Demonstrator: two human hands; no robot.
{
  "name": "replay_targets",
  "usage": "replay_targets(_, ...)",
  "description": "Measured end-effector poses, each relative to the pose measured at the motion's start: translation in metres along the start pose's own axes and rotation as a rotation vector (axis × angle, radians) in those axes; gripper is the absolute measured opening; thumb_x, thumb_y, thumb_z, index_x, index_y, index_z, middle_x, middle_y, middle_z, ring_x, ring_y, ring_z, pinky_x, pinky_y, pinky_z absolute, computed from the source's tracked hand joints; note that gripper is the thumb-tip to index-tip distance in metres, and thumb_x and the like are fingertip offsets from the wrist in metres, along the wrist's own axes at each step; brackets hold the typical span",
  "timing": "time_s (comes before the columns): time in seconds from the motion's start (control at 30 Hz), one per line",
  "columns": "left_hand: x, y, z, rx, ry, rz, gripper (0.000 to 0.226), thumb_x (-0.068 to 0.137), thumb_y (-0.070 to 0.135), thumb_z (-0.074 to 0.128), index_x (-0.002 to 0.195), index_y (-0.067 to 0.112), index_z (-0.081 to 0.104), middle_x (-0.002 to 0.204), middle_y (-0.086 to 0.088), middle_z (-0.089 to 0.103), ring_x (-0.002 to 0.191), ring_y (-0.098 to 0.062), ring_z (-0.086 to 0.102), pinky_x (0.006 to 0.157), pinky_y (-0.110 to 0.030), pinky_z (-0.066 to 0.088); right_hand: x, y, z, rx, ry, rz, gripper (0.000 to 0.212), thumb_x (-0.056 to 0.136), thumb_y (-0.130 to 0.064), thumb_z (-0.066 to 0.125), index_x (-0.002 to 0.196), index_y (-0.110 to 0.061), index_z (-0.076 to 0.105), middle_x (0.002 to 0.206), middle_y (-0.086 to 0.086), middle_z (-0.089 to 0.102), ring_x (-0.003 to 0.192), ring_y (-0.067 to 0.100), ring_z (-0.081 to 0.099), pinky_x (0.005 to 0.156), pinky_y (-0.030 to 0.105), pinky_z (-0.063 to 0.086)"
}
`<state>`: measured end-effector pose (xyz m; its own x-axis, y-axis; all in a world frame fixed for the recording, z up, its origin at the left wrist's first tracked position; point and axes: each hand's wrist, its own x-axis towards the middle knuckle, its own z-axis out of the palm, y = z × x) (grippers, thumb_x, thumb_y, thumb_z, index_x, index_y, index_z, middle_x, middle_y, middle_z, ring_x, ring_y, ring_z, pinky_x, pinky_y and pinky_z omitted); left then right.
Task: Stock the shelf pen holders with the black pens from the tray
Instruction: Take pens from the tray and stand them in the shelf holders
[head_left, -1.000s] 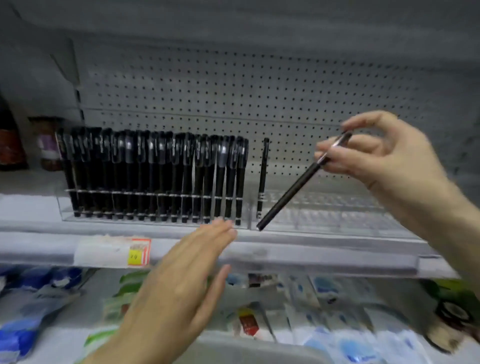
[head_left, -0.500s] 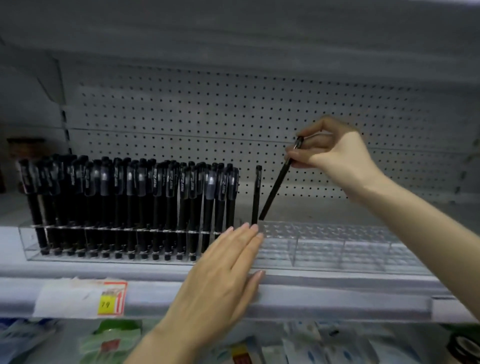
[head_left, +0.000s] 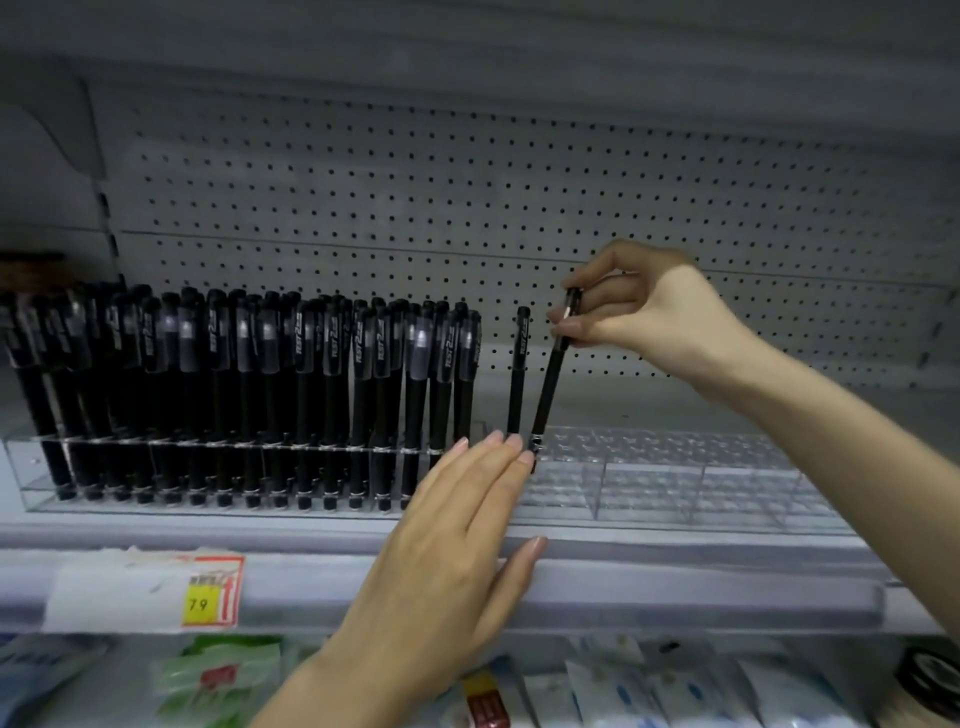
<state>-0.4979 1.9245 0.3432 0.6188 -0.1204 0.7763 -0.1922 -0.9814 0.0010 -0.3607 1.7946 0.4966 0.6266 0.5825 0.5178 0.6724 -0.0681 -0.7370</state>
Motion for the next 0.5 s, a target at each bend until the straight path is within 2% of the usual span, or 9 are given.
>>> replay_targets(0.13,0.0,-0.001,0.001,0.001,-0.006,-0.001,0.052,0.099,0.037,0.04,0.138,0.005,0.047,0.143,-0.005,0.048,0.137,-0.015,0.038,0.117,-0.032,0.02,-0.002,-0.005,0.004,-0.12,-0.09,-0.027,0.027,0.072,0.002,0.077,0.094,-0.005,0.061,0.091,0.017,0.071,0.083,0.023,0.072,0.078,0.026,0.058)
replay_targets(0.23,-0.001,0.001,0.001,0.004,-0.017,-0.013,0.052,0.099,0.038,0.039,0.139,0.006,0.047,0.144,-0.004,0.047,0.137,-0.014,0.036,0.118,-0.03,0.018,-0.005,0.0,0.012,-0.114,-0.07,-0.013,0.032,0.073,0.001,0.077,0.102,-0.001,0.063,0.091,0.016,0.071,0.081,0.021,0.071,0.075,0.018,0.056)
replay_targets(0.3,0.0,0.001,-0.002,0.023,-0.031,-0.011,0.052,0.099,0.039,0.038,0.139,0.007,0.046,0.143,-0.003,0.047,0.137,-0.013,0.035,0.118,-0.029,0.015,-0.007,0.004,0.013,-0.095,-0.052,0.0,0.034,0.073,-0.002,0.078,0.104,-0.007,0.064,0.092,0.016,0.072,0.084,0.02,0.07,0.079,0.02,0.056)
replay_targets(0.4,0.002,0.0,-0.008,0.06,-0.068,-0.01,0.052,0.1,0.04,0.034,0.14,0.009,0.044,0.144,-0.004,0.047,0.137,-0.011,0.032,0.118,-0.026,0.01,-0.01,0.009,0.011,-0.178,-0.097,0.023,0.045,0.072,-0.013,0.08,0.112,-0.02,0.061,0.093,0.006,0.073,0.088,0.013,0.07,0.09,0.029,0.054)
replay_targets(0.5,0.001,0.002,-0.017,0.04,-0.078,-0.011,0.054,0.1,0.038,0.034,0.145,0.009,0.037,0.152,-0.006,0.037,0.142,-0.011,0.023,0.118,-0.026,0.006,-0.02,0.008,0.011,-0.214,-0.102,0.039,0.052,0.073,-0.02,0.08,0.118,-0.024,0.054,0.102,0.002,0.069,0.093,0.008,0.067,0.091,0.027,0.053)
